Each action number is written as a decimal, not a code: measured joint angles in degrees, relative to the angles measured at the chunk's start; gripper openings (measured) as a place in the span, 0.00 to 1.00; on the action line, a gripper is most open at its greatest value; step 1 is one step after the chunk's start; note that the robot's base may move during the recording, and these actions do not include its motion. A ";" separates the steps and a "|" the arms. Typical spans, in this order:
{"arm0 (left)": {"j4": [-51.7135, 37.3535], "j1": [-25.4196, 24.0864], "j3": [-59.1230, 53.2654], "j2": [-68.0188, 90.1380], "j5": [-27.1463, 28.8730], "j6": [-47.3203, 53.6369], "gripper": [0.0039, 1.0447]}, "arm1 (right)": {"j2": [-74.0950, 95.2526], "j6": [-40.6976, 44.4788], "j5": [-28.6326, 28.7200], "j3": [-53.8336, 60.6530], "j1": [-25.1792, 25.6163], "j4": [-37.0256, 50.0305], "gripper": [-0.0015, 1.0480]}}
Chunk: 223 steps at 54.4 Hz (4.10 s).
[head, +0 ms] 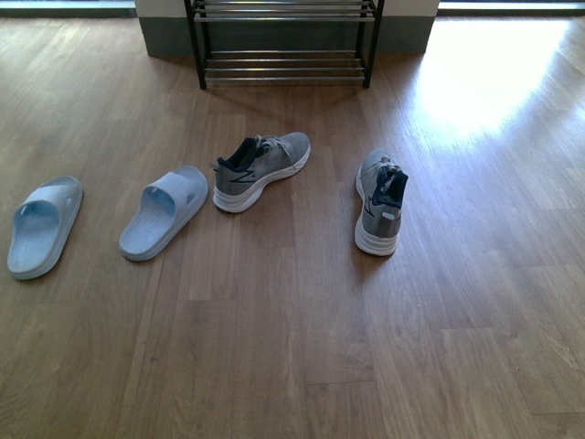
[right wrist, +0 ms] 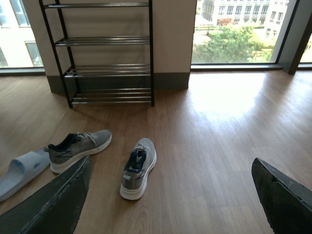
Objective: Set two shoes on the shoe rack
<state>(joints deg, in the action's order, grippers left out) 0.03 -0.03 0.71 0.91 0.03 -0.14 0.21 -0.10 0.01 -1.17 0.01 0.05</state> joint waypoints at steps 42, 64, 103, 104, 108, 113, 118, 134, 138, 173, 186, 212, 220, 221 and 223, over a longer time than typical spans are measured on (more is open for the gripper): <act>0.00 0.00 0.00 0.00 0.02 0.00 0.91 | 0.00 -0.02 0.00 0.00 0.00 0.00 0.91; 0.00 0.00 0.00 0.00 0.00 0.00 0.91 | 0.00 0.00 0.00 0.00 0.00 0.00 0.91; 0.00 0.00 0.00 0.00 0.00 0.00 0.91 | 0.00 -0.02 0.00 0.00 0.00 0.00 0.91; 0.00 0.00 0.00 0.00 0.00 0.00 0.91 | 0.00 0.00 -0.02 0.00 0.00 0.00 0.91; 0.00 0.00 0.00 0.00 0.00 0.00 0.91 | 0.00 0.00 0.00 0.00 0.00 0.00 0.91; 0.00 0.00 0.00 0.00 0.00 0.00 0.91 | 0.00 -0.02 0.00 0.00 0.00 0.00 0.91; 0.00 0.00 0.00 0.00 0.02 0.00 0.91 | 0.00 -0.02 0.00 0.00 0.00 0.00 0.91; 0.00 0.00 0.00 0.00 0.00 0.00 0.91 | 0.00 -0.02 0.00 0.00 0.00 0.00 0.91; 0.00 0.00 0.00 0.00 0.02 0.00 0.91 | 0.00 -0.02 0.00 0.00 0.00 0.00 0.91; 0.00 0.00 0.00 0.00 0.00 0.00 0.91 | 0.00 -0.02 -0.02 0.00 0.00 0.00 0.91; 0.00 0.00 0.00 0.00 0.02 0.00 0.91 | 0.00 0.00 0.00 0.00 0.00 0.00 0.91; 0.00 0.00 0.00 0.00 0.00 0.00 0.91 | 0.04 0.00 -0.02 0.00 0.00 0.00 0.91; 0.00 0.00 0.00 0.00 0.00 0.00 0.91 | 0.04 -0.02 -0.02 0.00 0.00 0.00 0.91; 0.00 0.00 0.00 0.00 0.00 0.00 0.91 | 0.04 0.00 -0.02 0.00 0.00 0.00 0.91; 0.00 0.00 0.00 0.00 0.00 0.00 0.91 | 0.04 0.00 -0.02 0.00 0.00 0.00 0.91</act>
<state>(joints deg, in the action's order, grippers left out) 0.03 -0.03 0.71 0.91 0.03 -0.14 0.25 -0.10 -0.01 -1.17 0.01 0.05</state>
